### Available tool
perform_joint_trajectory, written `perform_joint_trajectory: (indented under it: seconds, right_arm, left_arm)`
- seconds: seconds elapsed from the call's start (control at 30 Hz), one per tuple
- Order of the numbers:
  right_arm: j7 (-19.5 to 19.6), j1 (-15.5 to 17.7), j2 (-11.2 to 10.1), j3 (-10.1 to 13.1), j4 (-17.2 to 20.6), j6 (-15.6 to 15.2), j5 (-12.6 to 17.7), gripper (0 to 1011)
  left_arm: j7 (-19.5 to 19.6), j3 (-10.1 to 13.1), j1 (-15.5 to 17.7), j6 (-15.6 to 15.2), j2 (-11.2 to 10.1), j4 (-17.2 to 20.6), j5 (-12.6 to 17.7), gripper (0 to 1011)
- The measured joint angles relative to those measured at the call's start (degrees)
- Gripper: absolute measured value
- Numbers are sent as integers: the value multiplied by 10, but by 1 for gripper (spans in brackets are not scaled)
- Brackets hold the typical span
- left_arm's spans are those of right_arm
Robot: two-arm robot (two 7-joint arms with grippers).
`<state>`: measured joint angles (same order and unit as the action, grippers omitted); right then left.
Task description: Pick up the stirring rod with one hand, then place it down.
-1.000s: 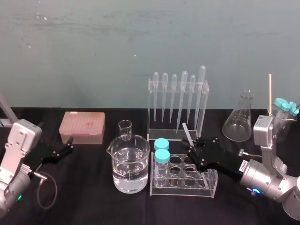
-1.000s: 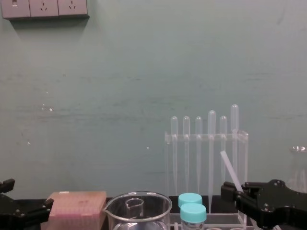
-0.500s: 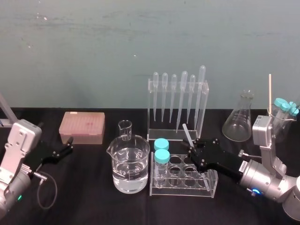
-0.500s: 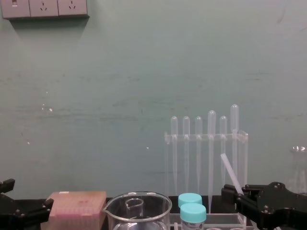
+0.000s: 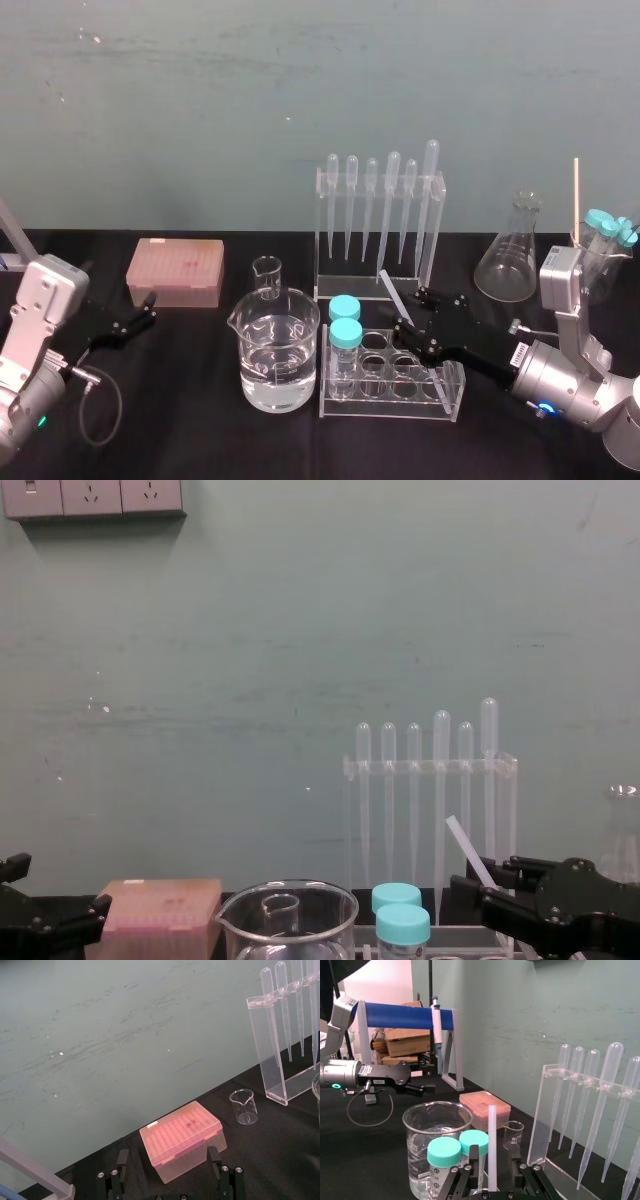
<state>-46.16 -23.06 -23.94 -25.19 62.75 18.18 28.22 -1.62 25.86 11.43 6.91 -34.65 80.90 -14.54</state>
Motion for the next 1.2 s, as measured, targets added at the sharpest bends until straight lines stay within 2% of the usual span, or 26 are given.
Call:
perform_joint_trajectory:
  seconds: [0.13, 0.3, 0.43, 0.47, 0.57, 0.73, 0.97, 1.13, 1.2]
  right_arm:
    - [0, 0, 0, 0, 0, 0, 0, 499]
    - [0, 0, 0, 0, 0, 1, 0, 617]
    - [0, 0, 0, 0, 1, 1, 0, 783]
    - [0, 0, 0, 0, 1, 1, 0, 783]
    - [0, 0, 0, 0, 1, 1, 0, 887]
    - [0, 0, 0, 0, 1, 1, 0, 1003]
    - [5, 7, 1, 18, 29, 24, 16, 1003]
    - [39, 23, 7, 52, 63, 55, 30, 1003]
    - [55, 29, 9, 63, 69, 57, 31, 1003]
  left_arm:
    - [0, 0, 0, 0, 0, 0, 0, 1000]
    - [0, 0, 0, 0, 0, 0, 0, 1000]
    - [0, 0, 0, 0, 0, 0, 0, 1000]
    - [0, 0, 0, 0, 0, 0, 0, 1000]
    - [0, 0, 0, 0, 0, 0, 0, 1000]
    - [0, 0, 0, 0, 0, 0, 0, 1000]
    - [0, 0, 0, 0, 0, 0, 0, 1000]
    - [0, 0, 0, 0, 0, 0, 0, 1000]
    - [0, 0, 0, 0, 0, 0, 0, 1000]
